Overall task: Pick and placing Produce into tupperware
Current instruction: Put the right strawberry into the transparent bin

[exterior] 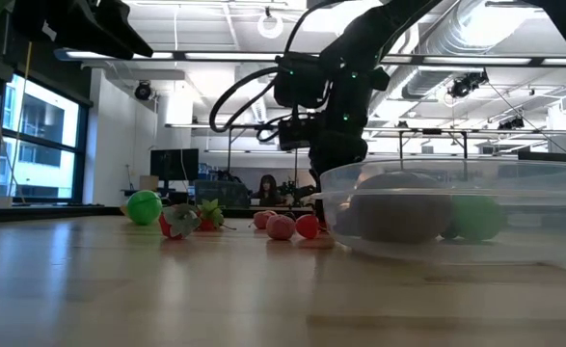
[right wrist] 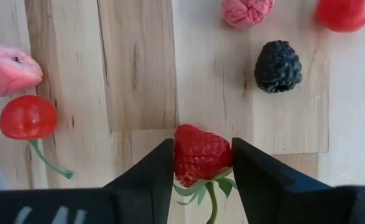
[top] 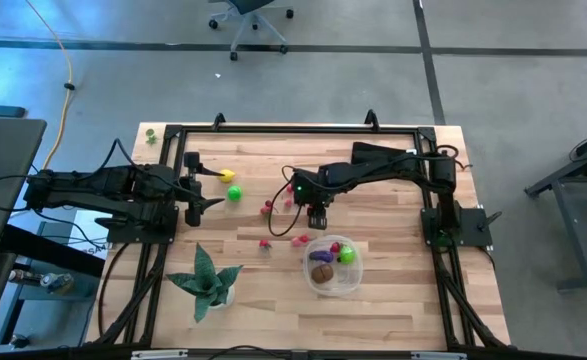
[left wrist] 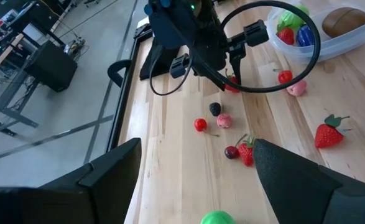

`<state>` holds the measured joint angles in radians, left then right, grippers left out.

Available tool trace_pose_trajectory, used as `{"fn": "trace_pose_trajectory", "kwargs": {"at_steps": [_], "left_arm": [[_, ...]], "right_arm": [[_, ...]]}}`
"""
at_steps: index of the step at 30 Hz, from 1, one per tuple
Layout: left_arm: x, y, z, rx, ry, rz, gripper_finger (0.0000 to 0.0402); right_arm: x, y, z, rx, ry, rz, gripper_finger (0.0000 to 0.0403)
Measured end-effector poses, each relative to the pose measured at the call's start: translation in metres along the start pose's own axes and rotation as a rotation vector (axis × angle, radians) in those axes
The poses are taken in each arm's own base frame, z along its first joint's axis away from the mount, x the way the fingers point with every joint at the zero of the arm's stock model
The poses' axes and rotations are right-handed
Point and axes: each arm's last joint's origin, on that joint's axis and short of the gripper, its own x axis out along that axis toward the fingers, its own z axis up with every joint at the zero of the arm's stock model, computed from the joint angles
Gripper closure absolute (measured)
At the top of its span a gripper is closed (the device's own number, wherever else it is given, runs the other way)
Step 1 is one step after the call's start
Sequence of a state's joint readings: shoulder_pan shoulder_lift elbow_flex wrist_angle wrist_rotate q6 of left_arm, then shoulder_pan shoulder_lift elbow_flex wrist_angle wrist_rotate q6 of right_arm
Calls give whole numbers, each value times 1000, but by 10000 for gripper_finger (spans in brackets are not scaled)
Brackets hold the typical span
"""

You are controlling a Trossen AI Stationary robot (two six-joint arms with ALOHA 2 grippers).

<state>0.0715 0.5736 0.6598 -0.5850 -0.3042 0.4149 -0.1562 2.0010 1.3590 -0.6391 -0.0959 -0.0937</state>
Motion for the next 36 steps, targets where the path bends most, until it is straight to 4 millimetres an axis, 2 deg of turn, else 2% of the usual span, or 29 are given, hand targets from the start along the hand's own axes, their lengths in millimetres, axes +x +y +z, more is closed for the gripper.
{"fn": "trace_pose_trajectory", "kwargs": {"at_steps": [4, 10, 15, 19, 22, 28, 32, 36], "left_arm": [[0, 0, 0, 0, 0, 0, 103], [0, 0, 0, 0, 0, 0, 103], [0, 0, 0, 0, 0, 0, 103], [0, 0, 0, 0, 0, 0, 103], [0, 0, 0, 0, 1, 0, 103], [0, 0, 0, 0, 0, 0, 103], [0, 0, 0, 0, 0, 0, 103], [0, 0, 0, 0, 1, -1, 103]], "right_arm": [[-14, 2, 2, 1, -31, -24, 270], [-55, 21, 3, -10, -111, -79, 270], [-97, 52, -6, 47, -167, -110, 270], [-113, 87, -18, 113, -157, -128, 271], [-112, 119, -28, 134, -128, -129, 271], [-94, 179, -43, 171, -129, -142, 271], [-73, 202, -50, 220, -106, -170, 271], [-51, 213, -55, 237, -66, -187, 271]]}}
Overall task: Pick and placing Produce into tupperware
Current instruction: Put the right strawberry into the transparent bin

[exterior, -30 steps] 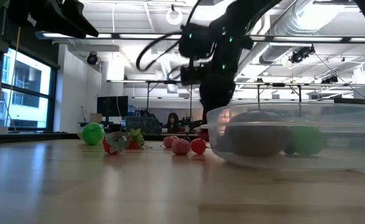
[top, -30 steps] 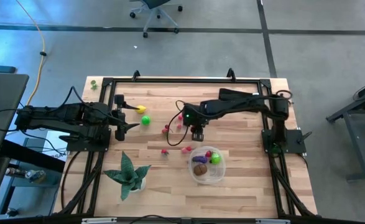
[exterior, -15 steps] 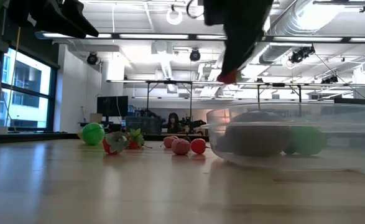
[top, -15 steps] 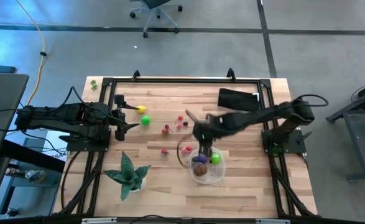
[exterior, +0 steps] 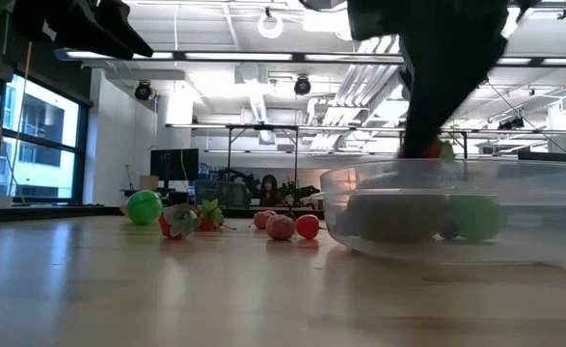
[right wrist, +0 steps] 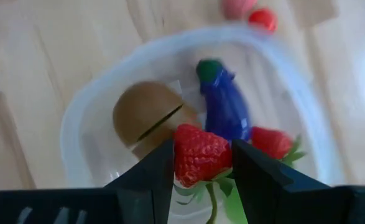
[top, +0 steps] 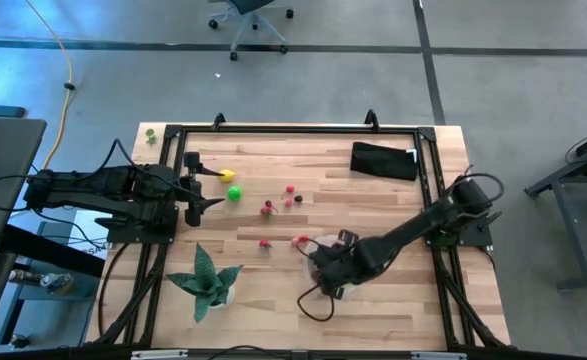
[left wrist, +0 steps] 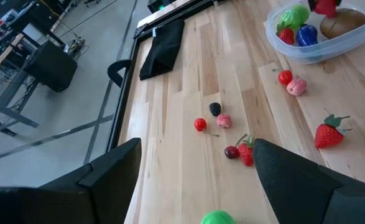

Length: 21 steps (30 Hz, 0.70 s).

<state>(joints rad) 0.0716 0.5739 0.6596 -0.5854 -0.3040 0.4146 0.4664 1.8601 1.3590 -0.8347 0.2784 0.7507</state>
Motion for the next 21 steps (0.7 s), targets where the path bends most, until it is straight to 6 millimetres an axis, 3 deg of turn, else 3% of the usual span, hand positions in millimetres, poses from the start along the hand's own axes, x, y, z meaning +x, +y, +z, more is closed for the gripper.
{"fn": "trace_pose_trajectory", "kwargs": {"at_steps": [6, 17, 21], "left_arm": [[0, 0, 0, 0, 0, 1, 103], [0, 0, 0, 0, 0, 1, 103], [0, 0, 0, 0, -1, 0, 103]], "right_arm": [[16, 4, -7, 31, 69, -33, 270], [16, 2, -7, 50, 55, -69, 267], [16, 1, -8, 52, 48, -92, 247]]}}
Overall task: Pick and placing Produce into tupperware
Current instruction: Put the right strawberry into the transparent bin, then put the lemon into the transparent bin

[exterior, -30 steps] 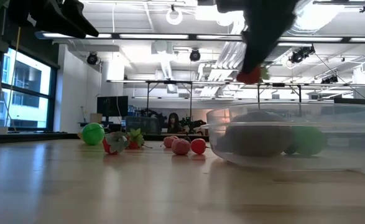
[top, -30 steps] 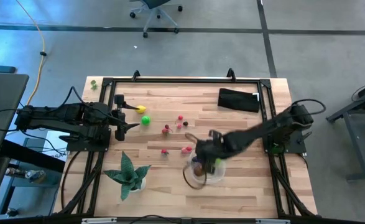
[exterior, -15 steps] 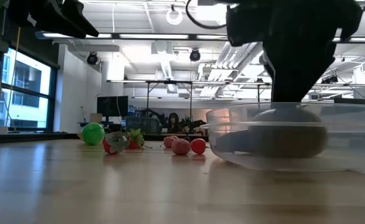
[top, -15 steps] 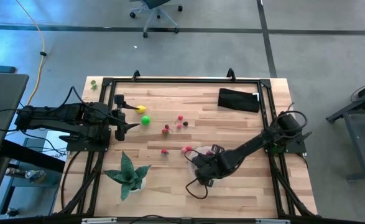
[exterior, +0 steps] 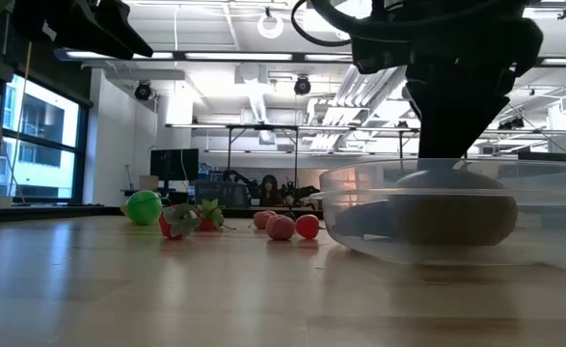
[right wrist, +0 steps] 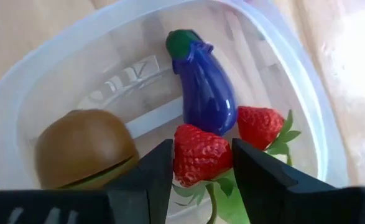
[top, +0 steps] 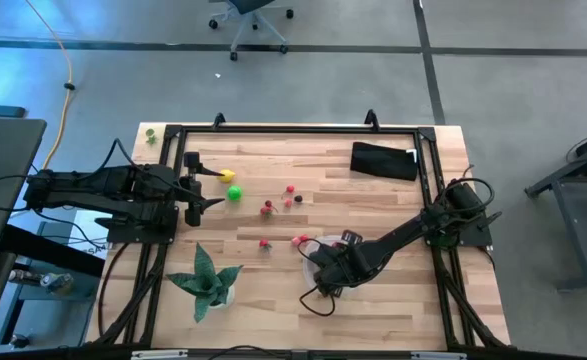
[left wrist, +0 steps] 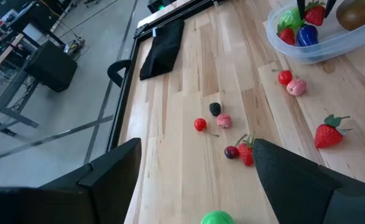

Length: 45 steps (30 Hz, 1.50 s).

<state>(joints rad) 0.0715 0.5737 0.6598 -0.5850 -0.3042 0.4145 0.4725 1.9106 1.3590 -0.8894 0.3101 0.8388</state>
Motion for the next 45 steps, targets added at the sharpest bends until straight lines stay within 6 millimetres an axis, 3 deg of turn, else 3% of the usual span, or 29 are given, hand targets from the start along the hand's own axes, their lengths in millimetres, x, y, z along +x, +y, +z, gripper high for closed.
{"fn": "trace_pose_trajectory", "kwargs": {"at_steps": [9, 14, 17, 21, 27, 31, 37, 45], "left_arm": [[0, 0, 0, 0, 0, 0, 103], [0, 0, 0, 0, 0, 0, 103], [0, 0, 0, 0, 0, 0, 103], [0, 0, 0, 0, 0, 0, 103], [0, 0, 0, 0, 0, 0, 103], [0, 0, 0, 0, 0, 0, 103], [0, 0, 0, 0, 0, 0, 103], [0, 0, 0, 0, 0, 0, 103]], "right_arm": [[-2, -2, 0, -43, -33, -36, 162], [-38, -13, 2, -113, -173, -56, 159], [-69, -30, -2, -144, -270, -91, 172], [-93, -72, -26, -93, -387, -21, 202], [-96, -131, -78, -59, -618, 279, 253], [-89, -162, -106, -97, -687, 376, 283], [-89, -182, -127, -192, -704, 560, 319], [-94, -191, -134, -186, -722, 575, 351]]}}
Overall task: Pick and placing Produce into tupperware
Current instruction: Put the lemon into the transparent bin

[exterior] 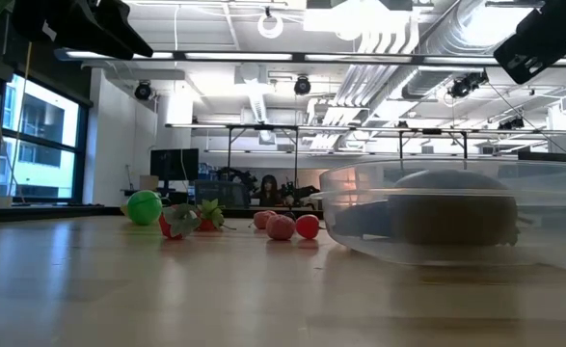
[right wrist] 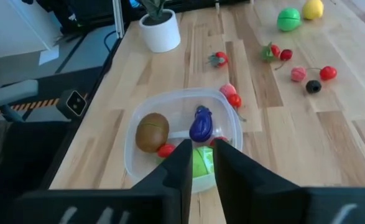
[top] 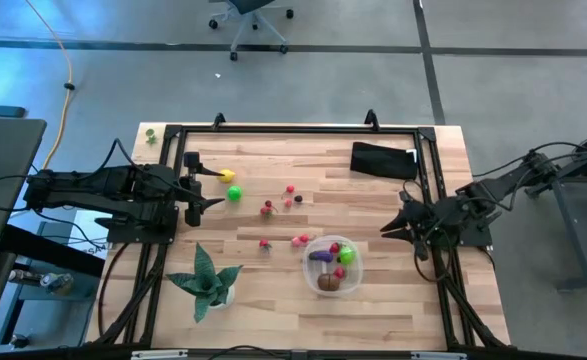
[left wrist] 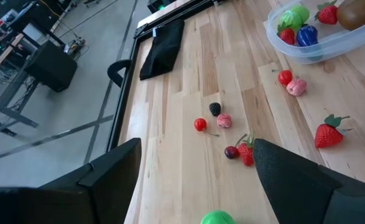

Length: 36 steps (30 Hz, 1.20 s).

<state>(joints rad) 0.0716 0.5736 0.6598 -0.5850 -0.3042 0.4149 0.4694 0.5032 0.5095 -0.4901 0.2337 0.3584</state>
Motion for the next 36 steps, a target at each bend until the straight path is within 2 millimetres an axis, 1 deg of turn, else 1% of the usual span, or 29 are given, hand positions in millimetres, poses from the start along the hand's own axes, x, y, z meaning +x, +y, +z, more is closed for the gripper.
{"fn": "trace_pose_trajectory", "kwargs": {"at_steps": [16, 22, 27, 30, 36], "left_arm": [[0, 0, 0, 0, -1, 0, 103], [0, 2, 5, -16, -45, 21, 103], [0, 3, 8, -115, -80, 26, 103], [1, 2, 8, -174, -87, -7, 103], [2, 2, 9, -185, -90, -15, 103]], "right_arm": [[0, 0, 0, -1, 3, 1, 352], [0, 0, 0, -1, 3, 1, 352], [0, 0, 0, -1, 3, 1, 352], [0, 0, 0, -1, 3, 0, 352], [0, 0, 0, -1, 4, 0, 352]]}}
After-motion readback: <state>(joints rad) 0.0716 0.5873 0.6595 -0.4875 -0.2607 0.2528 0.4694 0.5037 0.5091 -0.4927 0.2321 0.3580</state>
